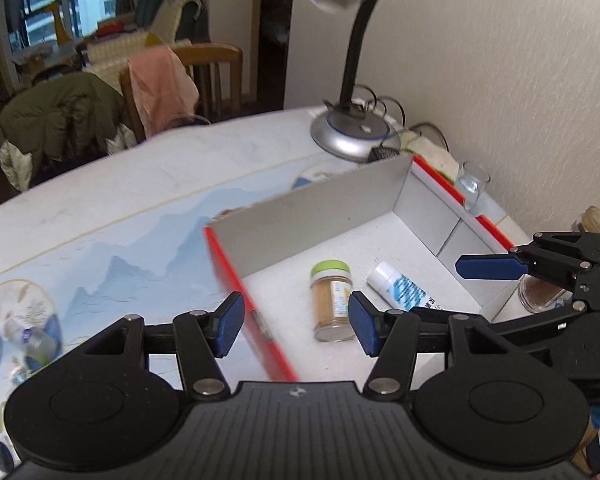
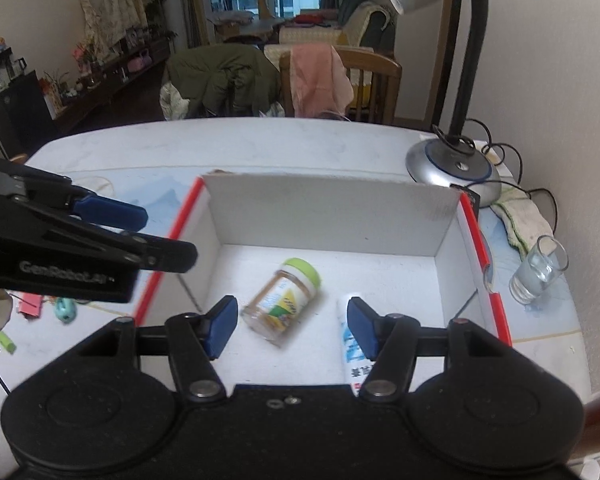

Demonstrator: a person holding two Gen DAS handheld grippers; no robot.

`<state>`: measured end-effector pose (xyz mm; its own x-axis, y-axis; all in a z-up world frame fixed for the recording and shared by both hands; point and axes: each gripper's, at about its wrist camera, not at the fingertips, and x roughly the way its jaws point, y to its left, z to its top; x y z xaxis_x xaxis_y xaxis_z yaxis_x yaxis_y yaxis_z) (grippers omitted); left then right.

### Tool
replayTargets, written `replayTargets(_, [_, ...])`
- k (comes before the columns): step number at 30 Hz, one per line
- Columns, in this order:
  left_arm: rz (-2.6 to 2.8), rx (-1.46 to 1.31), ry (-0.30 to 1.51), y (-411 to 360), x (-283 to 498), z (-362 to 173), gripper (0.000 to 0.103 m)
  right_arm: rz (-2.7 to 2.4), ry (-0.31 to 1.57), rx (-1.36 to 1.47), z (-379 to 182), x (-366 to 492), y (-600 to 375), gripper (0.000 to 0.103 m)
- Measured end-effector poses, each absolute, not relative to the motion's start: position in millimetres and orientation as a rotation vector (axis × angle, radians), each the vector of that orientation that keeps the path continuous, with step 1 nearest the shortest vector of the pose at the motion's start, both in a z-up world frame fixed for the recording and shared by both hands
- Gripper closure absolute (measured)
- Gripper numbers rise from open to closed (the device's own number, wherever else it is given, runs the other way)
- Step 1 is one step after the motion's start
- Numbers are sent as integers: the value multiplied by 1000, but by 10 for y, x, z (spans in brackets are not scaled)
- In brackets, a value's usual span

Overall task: Organize rigid objects
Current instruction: 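Withdraw both tools from the box back over the mat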

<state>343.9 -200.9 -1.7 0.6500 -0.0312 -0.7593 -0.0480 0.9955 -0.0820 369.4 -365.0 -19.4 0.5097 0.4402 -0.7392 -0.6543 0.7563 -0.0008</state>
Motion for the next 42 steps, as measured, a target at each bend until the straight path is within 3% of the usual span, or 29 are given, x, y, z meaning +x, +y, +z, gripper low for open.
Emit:
replayTargets(17, [42,-111,743,-1245,2276,167,39,698,694,-215,34,2823,-3129,28])
replayTargets(31, [77,-139,696,-539,1497,105,24,697,676,-118,-57,2159,-2552,13])
replayTargets(33, [88,-145,697,-430,1405,79,18,708,677,-113,-85,2097,-2471,12])
replayTargets(38, [121,-166,700,-154,1199,8,14,724,675,-104,-133,1938,-2247,7])
replayTargets(40, [135,-174,700,-42,1126,-24,3,728,680,-98,-165,1897,-2163,6])
replayTargets(42, [146,-181,693,59,1060,-54,1,735,682,-94,-189,1824,-2074,5])
